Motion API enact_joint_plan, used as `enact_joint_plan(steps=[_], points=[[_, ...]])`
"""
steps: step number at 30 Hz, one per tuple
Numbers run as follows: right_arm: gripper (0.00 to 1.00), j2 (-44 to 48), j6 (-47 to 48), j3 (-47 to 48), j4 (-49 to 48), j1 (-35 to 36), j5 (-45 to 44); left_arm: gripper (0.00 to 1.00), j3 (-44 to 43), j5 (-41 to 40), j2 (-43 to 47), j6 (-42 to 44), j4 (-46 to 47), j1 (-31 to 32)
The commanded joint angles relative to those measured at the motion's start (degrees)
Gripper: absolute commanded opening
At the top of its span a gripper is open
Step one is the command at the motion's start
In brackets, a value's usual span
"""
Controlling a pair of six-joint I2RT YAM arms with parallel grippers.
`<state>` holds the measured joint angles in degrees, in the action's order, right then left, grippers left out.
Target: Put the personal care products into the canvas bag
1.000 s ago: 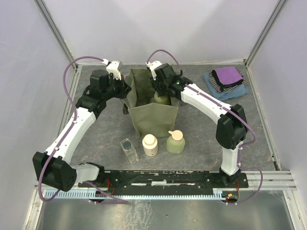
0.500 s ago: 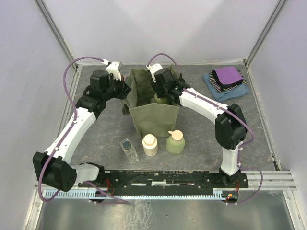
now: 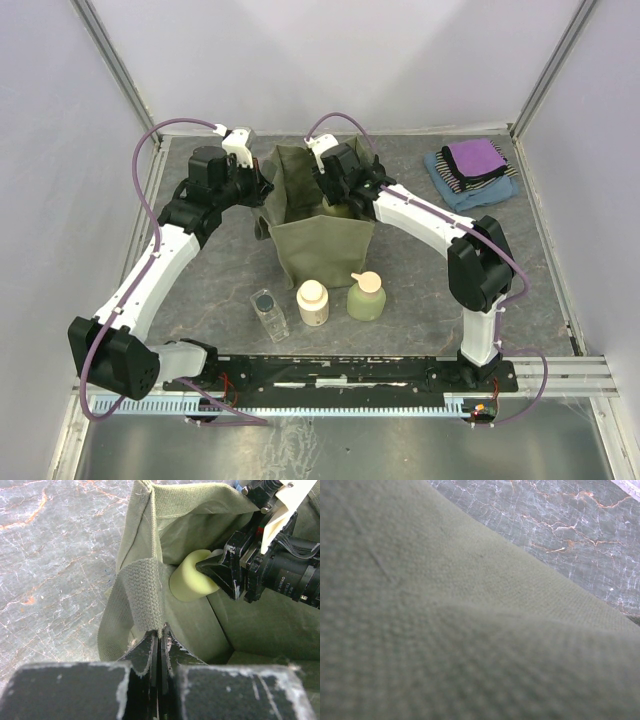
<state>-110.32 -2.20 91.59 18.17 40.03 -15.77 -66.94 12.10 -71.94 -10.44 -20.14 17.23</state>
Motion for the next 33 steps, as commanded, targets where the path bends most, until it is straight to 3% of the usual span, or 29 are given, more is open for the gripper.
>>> enact_joint_plan(steps=[1, 2, 6, 7, 13, 17, 23, 28, 33], points=[[0.25, 0.86, 0.64, -0.90, 1.48, -0.67, -2.77, 0.03, -0.54, -0.53, 0.49, 1.43, -0.66, 0.09], [0.35, 1.20, 0.57, -0.70, 1.43, -0.72, -2.88, 0.03, -0.60, -0.50, 0.40, 1.31, -0.61, 0.08], [0.89, 2.82, 0.98, 1.98, -0.89, -0.93, -5.29, 0.03, -0.63, -0.21, 0.12, 1.22, -0.52, 0.08], [0.94, 2.91, 1.45, 3.62, -0.98, -1.12, -5.34, 0.03, -0.73, -0.04, 0.01, 1.25, -0.51, 0.07], [1.00, 3.85, -0.30, 17.39, 8.56, -2.13, 0.74, 0.03, -0.45, -0.37, 0.53, 1.43, -0.51, 0.08], [1.00, 9.15, -1.70, 20.14, 14.06, -2.12, 2.75, 0.03, 0.17, -0.42, 0.66, 1.35, -0.47, 0.04], [1.00, 23.23, -1.77, 14.88, 22.02, -2.14, 4.41, 0.03, 0.40, -0.15, 0.18, 1.12, -0.10, 0.08], [1.00, 36.02, -4.96, 4.08, 29.65, -2.12, 4.02, 0.03, 0.28, -0.35, -0.19, 1.23, 0.47, 0.12], [1.00, 44.49, -4.44, -5.77, 37.79, -1.72, 15.99, 0.03, -0.42, -0.30, -1.11, 1.28, 1.38, 0.07]])
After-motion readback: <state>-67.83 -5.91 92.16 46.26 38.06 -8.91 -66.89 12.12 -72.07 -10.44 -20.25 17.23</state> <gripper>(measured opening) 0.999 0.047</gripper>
